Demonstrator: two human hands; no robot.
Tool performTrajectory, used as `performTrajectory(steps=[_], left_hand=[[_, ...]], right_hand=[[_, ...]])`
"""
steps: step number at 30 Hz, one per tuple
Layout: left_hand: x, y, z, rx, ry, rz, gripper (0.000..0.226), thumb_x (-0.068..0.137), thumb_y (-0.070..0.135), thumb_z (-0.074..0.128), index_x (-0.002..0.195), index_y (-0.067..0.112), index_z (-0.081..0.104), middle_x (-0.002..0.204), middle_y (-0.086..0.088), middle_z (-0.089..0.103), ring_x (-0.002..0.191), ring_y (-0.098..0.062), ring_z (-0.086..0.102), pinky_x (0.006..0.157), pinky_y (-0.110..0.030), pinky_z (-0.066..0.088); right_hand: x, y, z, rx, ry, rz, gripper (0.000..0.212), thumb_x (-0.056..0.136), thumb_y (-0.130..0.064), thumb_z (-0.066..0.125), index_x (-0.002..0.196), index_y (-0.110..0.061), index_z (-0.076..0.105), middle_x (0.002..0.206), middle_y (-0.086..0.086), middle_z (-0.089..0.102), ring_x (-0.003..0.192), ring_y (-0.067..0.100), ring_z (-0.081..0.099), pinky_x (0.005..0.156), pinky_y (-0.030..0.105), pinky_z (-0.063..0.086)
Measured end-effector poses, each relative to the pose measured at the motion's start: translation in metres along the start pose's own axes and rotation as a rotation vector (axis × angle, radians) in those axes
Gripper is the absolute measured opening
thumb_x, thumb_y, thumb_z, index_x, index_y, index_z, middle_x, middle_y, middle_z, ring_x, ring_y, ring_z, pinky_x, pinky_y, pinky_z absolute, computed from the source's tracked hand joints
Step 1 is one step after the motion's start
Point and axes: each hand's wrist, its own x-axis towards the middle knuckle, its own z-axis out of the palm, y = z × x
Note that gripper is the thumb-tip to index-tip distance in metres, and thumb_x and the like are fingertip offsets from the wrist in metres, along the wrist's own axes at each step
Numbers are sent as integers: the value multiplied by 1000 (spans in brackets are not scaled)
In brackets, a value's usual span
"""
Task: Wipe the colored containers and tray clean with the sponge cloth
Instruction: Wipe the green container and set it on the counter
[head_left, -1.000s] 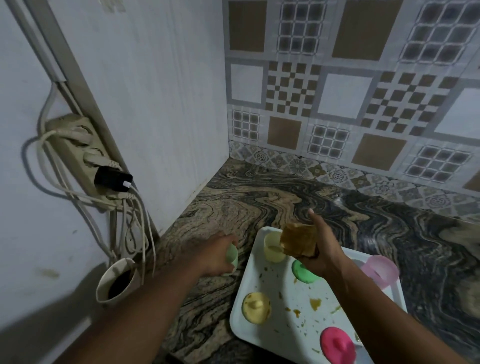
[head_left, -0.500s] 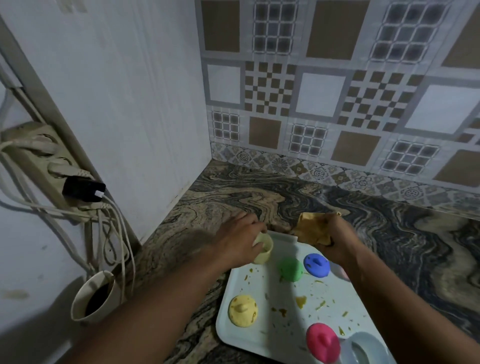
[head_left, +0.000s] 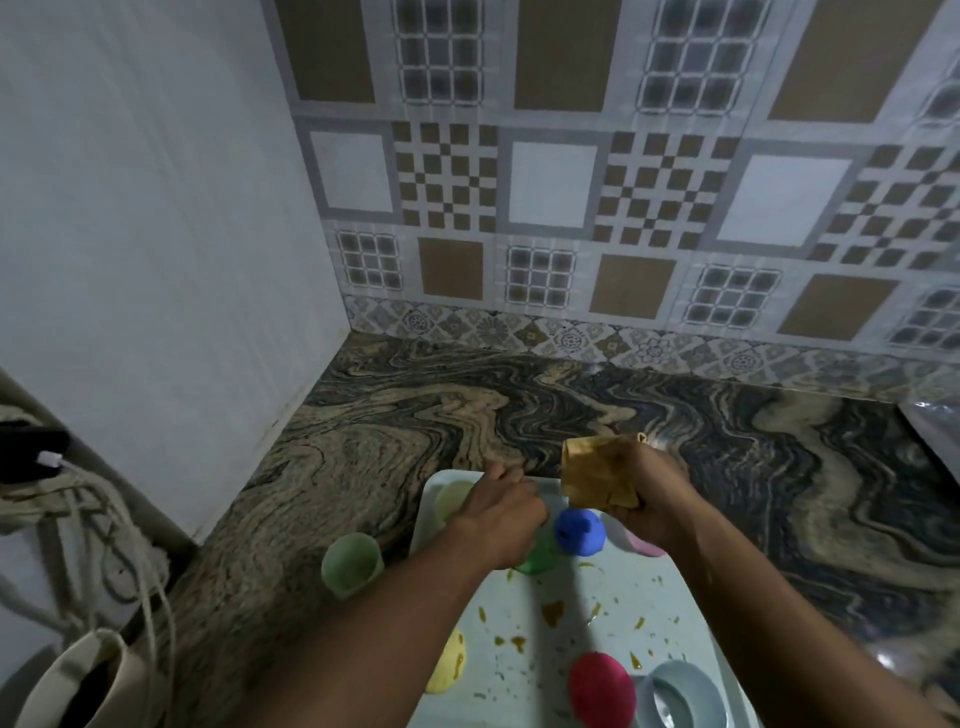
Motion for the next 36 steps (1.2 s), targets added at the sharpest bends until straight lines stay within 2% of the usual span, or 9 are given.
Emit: performTrajectory(steps=[2, 9, 14, 18, 22, 26, 30, 34, 36], left_hand=[[3, 0, 4, -8, -5, 7, 19, 90, 27, 60, 103, 18, 71, 112, -9, 65, 121, -34, 45, 115, -50, 20], [3, -6, 2, -105, 85, -29, 16, 93, 23, 53, 96, 18, 69, 101, -7, 67, 110, -30, 51, 107, -46, 25], [3, -28, -22, -207, 308, -119, 18, 95, 32, 52, 102, 22, 65, 105, 0, 66, 110, -25, 52, 97, -44, 27], [-1, -43, -38, -227, 452, -174, 23, 97, 40, 51, 108, 25, 64, 111, 5, 65, 116, -19, 49, 100, -43, 26], [-9, -49, -42, -192, 508, -199, 24, 98, 38, 48, 109, 22, 62, 122, 2, 62, 120, -19, 46, 101, -43, 28], [-16, -51, -37, -169, 493, -260, 30, 99, 37, 47, 121, 21, 59, 137, 2, 55, 126, -20, 42, 102, -42, 22], [-23, -59, -37, -212, 578, -372, 25, 97, 40, 48, 110, 24, 62, 115, 6, 63, 111, -19, 49, 92, -39, 24], [-24, -64, -39, -260, 738, -407, 17, 89, 39, 56, 94, 25, 64, 96, 8, 67, 96, -20, 56, 84, -40, 30], [-26, -62, -38, -271, 784, -398, 18, 87, 41, 55, 90, 26, 64, 91, 9, 66, 92, -20, 56, 82, -40, 31]], right_hand=[[7, 6, -1, 6, -27, 25, 40, 94, -3, 41, 121, 26, 49, 111, 52, 52, 76, 43, 56, 89, 61, 52], [21, 19, 2, -113, 42, -69, 21, 94, -3, 49, 103, 2, 67, 102, 32, 71, 92, 50, 69, 85, 64, 55], [29, 26, 5, -592, 57, -618, 29, 90, -14, 56, 104, -27, 77, 97, -10, 77, 90, 15, 70, 82, 38, 57], [24, 31, 15, -876, -5, -884, 50, 78, 4, 55, 118, -19, 73, 112, -8, 73, 101, 2, 60, 84, 7, 40], [22, 39, 22, -1004, 6, -1127, 45, 78, -5, 59, 120, -14, 72, 121, 2, 72, 112, 22, 66, 94, 22, 46], [12, 43, 25, -1118, -86, -1260, 36, 83, -12, 55, 113, -14, 74, 118, 1, 72, 110, 21, 66, 93, 28, 51], [2, 43, 23, -991, -159, -1120, 36, 79, -12, 49, 101, -21, 75, 99, -9, 74, 93, 14, 69, 79, 31, 55], [-4, 25, 38, -222, 8, -655, 35, 93, -9, 45, 97, -18, 79, 87, -2, 78, 83, 25, 72, 70, 38, 58], [0, 8, 45, 141, -86, -292, 35, 100, -25, 46, 110, -7, 75, 100, 13, 78, 95, 35, 72, 78, 43, 59]])
